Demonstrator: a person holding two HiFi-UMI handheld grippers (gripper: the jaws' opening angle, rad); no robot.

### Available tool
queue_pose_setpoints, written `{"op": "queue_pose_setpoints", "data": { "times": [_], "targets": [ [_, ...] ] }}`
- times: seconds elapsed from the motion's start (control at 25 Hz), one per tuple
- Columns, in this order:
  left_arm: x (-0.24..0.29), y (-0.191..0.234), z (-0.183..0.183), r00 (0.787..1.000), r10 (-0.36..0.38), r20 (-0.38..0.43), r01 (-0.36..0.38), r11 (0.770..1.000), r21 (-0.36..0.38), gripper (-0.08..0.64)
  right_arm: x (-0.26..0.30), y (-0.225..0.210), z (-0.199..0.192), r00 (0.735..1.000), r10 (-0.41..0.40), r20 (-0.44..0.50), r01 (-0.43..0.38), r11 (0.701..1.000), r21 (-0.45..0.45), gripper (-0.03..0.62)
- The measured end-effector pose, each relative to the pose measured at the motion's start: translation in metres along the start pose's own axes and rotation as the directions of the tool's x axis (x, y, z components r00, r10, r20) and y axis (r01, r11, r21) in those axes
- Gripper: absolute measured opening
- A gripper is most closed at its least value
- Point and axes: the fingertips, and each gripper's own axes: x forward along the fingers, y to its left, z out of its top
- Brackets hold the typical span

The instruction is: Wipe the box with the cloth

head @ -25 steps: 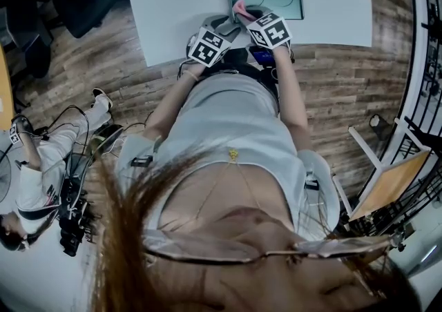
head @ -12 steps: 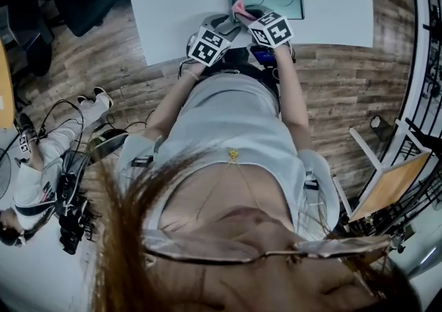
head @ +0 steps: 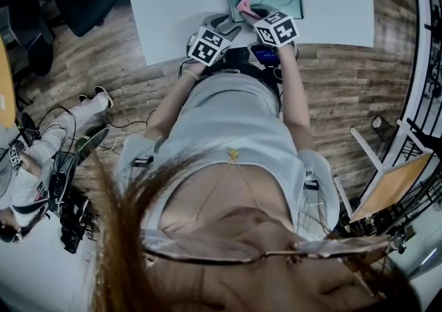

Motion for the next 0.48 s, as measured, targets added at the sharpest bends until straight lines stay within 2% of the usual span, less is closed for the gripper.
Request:
{"op": "queue_pose_setpoints", "data": {
  "times": [0.48],
  "targets": [
    [0.000,0.004,0.006,1.000,0.013,0.007,-0.013,1.000,0.011,0.216,-0.021,-0.028,-0.011,0.996,-0.087,-0.030,0.085,0.996,-0.039,0.038]
  ]
}}
